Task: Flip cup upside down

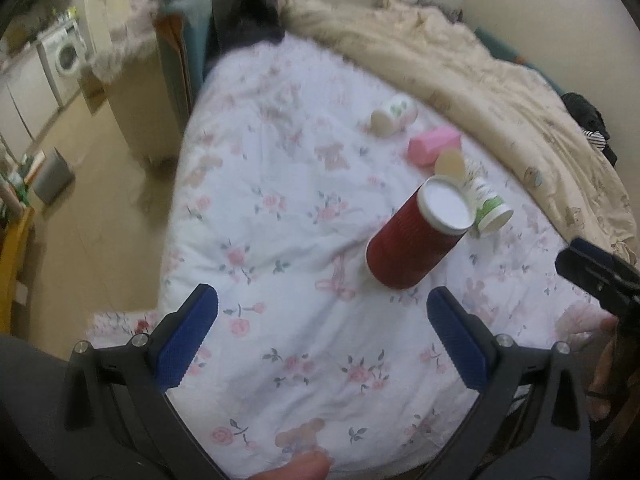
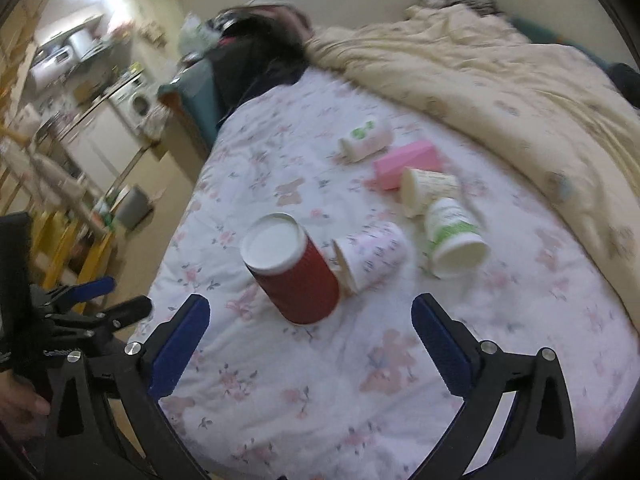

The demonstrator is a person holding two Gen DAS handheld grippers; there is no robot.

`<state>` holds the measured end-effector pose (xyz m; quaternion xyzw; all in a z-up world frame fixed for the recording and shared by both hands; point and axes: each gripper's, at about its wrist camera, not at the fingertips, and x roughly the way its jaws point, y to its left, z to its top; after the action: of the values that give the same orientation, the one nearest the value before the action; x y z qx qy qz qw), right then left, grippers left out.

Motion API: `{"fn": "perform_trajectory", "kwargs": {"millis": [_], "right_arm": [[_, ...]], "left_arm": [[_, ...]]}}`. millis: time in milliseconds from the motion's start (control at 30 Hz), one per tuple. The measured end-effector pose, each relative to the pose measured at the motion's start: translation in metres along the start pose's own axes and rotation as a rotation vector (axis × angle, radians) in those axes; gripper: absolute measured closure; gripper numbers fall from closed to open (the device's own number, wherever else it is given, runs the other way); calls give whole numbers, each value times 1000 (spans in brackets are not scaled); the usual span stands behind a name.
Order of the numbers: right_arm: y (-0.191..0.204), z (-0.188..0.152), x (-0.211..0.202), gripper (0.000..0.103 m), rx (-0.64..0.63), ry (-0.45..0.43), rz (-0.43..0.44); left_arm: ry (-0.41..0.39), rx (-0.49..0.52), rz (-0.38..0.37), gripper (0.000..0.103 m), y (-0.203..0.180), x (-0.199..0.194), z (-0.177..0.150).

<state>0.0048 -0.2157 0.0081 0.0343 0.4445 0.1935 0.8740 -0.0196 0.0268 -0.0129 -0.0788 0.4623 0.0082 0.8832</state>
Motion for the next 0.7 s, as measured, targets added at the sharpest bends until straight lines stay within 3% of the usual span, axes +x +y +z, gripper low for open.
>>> {"fn": "perform_trajectory", "kwargs": {"millis": [100,233,467,700], "right_arm": [[1,-13,-16,0,15,-66,-55],[3,-31,-20,0,30,-91,-75],[15,-45,-24,0,-40,-164,-136],[14,-44,-18,0,-32,-161,-143]], "left_arm": [[-61,-2,1,0,-3,-15,-6],[-137,-41,-2,0,0,-31,-14],[-172,16,61,0,-14,-30,-28],[-154,-1,50,0,-15,-23,-29]]}}
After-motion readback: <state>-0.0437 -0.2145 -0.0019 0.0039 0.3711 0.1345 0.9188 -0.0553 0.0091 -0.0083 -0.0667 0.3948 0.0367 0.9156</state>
